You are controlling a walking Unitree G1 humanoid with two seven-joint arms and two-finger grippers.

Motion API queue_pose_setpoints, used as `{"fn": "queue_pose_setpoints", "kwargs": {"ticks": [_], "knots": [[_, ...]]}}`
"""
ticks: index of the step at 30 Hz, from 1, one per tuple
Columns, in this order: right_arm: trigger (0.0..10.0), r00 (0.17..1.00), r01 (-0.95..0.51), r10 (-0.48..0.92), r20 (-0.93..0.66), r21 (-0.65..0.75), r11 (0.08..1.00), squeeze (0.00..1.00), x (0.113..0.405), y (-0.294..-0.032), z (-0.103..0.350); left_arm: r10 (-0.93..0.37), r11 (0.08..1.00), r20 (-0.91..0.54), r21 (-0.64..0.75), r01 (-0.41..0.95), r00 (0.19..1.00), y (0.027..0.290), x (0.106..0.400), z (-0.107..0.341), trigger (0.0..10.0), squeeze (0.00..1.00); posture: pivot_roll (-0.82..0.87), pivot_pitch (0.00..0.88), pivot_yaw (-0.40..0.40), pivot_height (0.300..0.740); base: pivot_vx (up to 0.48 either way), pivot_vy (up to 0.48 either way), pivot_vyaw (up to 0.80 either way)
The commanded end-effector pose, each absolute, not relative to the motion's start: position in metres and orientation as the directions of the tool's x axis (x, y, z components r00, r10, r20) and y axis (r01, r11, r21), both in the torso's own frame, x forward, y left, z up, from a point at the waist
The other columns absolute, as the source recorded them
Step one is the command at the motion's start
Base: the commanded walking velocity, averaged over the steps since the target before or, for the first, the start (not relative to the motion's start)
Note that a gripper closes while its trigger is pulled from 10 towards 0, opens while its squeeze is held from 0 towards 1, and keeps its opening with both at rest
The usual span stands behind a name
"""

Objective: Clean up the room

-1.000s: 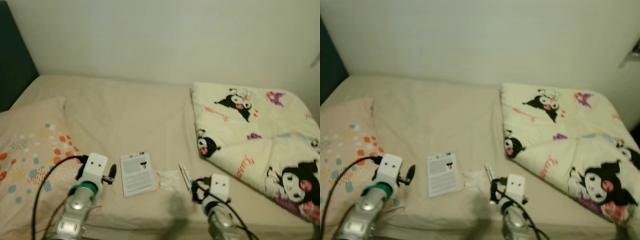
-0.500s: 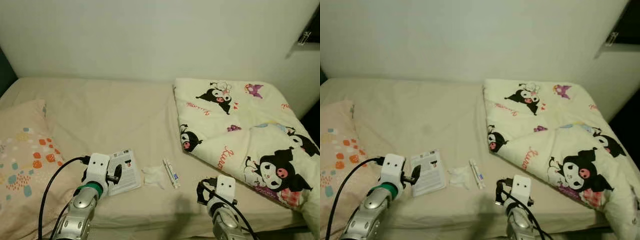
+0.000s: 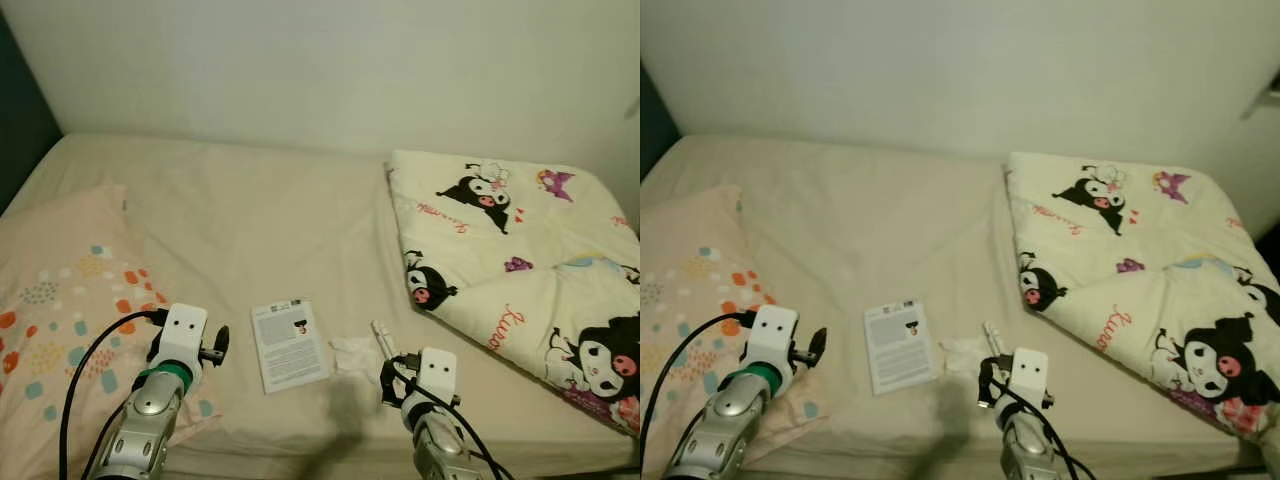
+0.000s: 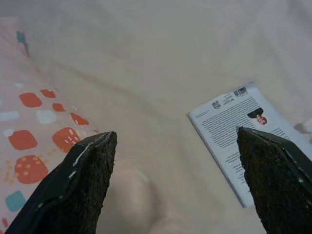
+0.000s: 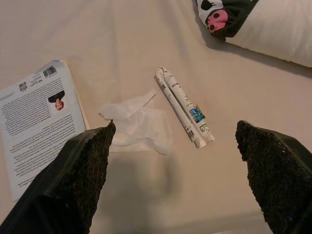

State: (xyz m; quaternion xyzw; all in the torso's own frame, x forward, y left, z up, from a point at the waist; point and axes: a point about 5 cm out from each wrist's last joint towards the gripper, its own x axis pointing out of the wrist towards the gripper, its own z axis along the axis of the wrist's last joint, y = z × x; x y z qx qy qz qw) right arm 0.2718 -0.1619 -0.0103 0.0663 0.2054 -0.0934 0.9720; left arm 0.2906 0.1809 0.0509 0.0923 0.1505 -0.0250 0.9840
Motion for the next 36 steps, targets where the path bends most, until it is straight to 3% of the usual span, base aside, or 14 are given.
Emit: {"fn": "queue_pose_setpoints", "kwargs": {"ticks": [1, 12, 36], "knots": [[10.0, 0.88, 0.233, -0.175, -0.441, 0.081, 0.969, 0.0, 0.2647, -0.1687, -0.0167, -0.041, 0.978, -0.319, 0.18, 0.103, 0.947, 0.176, 0.2875, 0.0466, 10.0, 0.0, 0.14, 0.0, 0.014, 0.74, 0.0, 0.0, 0.0], [10.0, 0.884, 0.233, -0.174, -0.434, 0.086, 0.969, 0.0, 0.2671, -0.1687, -0.0147, -0.03, 0.98, -0.312, 0.178, 0.09, 0.949, 0.1767, 0.2896, 0.0479, 10.0, 0.0, 0.14, 0.0, 0.016, 0.74, 0.0, 0.0, 0.0], [10.0, 0.887, 0.249, -0.186, -0.422, 0.098, 0.964, 0.0, 0.2688, -0.1736, -0.0117, -0.052, 0.977, -0.293, 0.182, 0.109, 0.955, 0.1677, 0.2909, 0.049, 10.0, 0.0, 0.12, 0.0, 0.008, 0.647, 0.0, 0.0, 0.0]]}}
